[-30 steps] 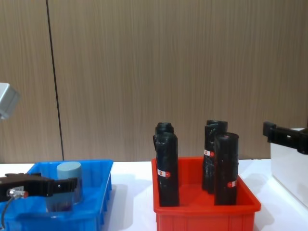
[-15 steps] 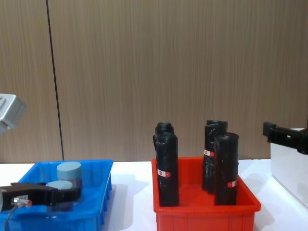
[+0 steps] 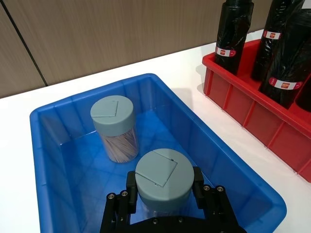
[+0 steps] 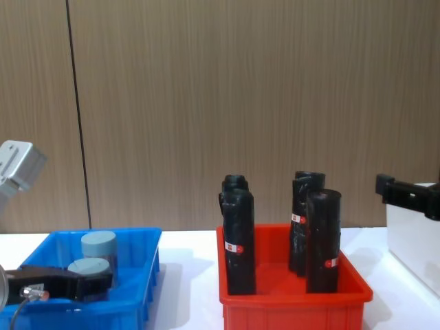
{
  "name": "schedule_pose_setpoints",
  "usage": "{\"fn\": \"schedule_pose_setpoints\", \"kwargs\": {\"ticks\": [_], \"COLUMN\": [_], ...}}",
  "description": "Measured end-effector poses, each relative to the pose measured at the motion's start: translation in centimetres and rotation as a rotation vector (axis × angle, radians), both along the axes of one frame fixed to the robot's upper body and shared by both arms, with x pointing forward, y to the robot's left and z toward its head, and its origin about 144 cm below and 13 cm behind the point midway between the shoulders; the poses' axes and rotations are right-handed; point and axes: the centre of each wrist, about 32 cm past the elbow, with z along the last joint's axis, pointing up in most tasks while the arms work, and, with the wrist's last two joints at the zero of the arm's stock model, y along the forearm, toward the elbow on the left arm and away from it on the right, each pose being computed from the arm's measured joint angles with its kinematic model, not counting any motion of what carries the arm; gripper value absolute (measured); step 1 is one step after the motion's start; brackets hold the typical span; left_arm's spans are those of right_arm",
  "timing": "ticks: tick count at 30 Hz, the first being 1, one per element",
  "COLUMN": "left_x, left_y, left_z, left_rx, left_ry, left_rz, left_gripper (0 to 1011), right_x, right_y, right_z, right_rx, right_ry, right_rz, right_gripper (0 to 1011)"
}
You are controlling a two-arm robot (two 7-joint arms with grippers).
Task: Pick the cotton swabs from the blue box and place them into the white box.
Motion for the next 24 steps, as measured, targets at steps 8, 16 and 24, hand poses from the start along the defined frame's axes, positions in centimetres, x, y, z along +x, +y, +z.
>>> {"fn": "schedule_pose_setpoints", "kwargs": {"ticks": [8,16,24], "left_x": [0.0,-0.5,-1.3], "left_y": [-0.2,-0.9,-1.9], "left_z": [1.3,3.9,7.5], "left_rx": [0.071,0.135,0.155], "left_ry": [-0.047,-0.135,-0.232], "left_rz": [-0.029,-0.075,-0.149], "left_gripper": [661,663,661], "right_x": [0.0,0.0,0.0], "right_y": [0.0,0.0,0.0], "right_z": [0.0,0.0,0.0], "right_rx": [0.0,0.0,0.0], "right_ry": [0.0,0.0,0.0], "right_rz": [0.0,0.0,0.0], "right_gripper": [1002,1002,1002]}}
